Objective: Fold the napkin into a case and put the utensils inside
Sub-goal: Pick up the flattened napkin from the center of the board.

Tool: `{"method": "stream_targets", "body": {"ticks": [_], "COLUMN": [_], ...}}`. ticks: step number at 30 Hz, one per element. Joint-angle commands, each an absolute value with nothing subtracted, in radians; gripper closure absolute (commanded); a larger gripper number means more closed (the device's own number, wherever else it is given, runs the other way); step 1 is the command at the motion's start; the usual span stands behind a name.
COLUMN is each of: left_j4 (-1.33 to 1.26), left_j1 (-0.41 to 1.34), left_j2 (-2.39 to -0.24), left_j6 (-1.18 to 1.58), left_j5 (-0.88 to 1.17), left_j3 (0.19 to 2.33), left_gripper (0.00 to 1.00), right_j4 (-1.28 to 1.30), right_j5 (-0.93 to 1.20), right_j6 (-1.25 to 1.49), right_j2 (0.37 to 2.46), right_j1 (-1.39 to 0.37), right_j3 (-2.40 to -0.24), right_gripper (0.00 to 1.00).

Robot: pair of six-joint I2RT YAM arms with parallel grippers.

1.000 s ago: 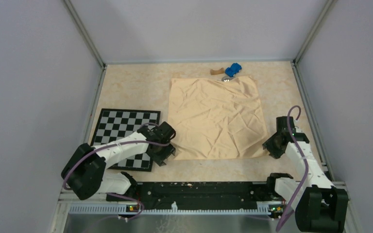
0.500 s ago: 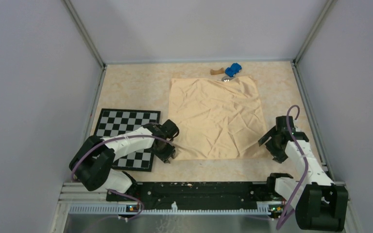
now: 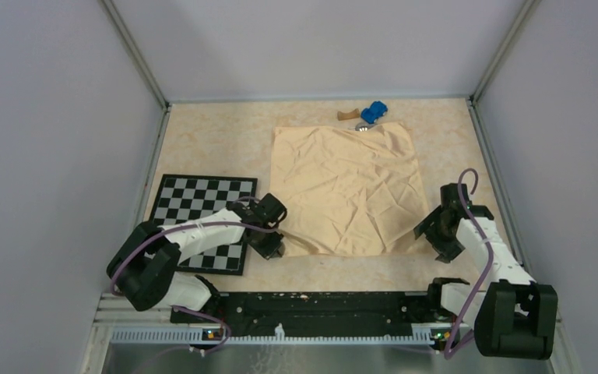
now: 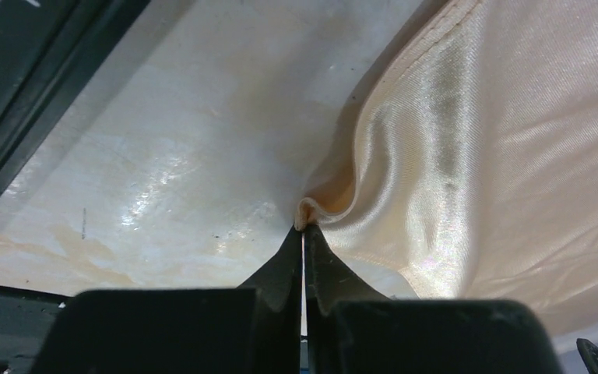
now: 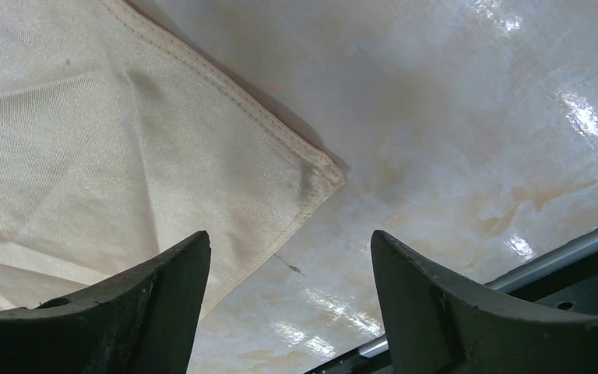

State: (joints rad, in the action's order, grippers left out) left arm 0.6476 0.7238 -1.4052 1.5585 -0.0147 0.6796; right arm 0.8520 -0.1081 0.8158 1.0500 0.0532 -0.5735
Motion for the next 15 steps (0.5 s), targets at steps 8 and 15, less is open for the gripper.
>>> {"method": "stream_targets", "body": {"ticks": [8, 15], "left_j4": [0.686, 0.719], "left_j1": [0.727, 0.727], "left_j2": [-1.319, -1.222], "left_j6": [1.517, 1.486], "left_j5": [-0.209, -0.245], "left_j3": [0.625, 0.621], "left_gripper": [0.69, 0.51], "right_j4": [0.804, 0.757], "right_j5": [-0.164, -0.177], "right_j6": [0.854, 0.847], "right_j2": [1.143, 1.191], "right_j1": [0.060, 0.060], "right_j3": [-0.590, -0.600], "right_gripper": [0.41, 0.52]}}
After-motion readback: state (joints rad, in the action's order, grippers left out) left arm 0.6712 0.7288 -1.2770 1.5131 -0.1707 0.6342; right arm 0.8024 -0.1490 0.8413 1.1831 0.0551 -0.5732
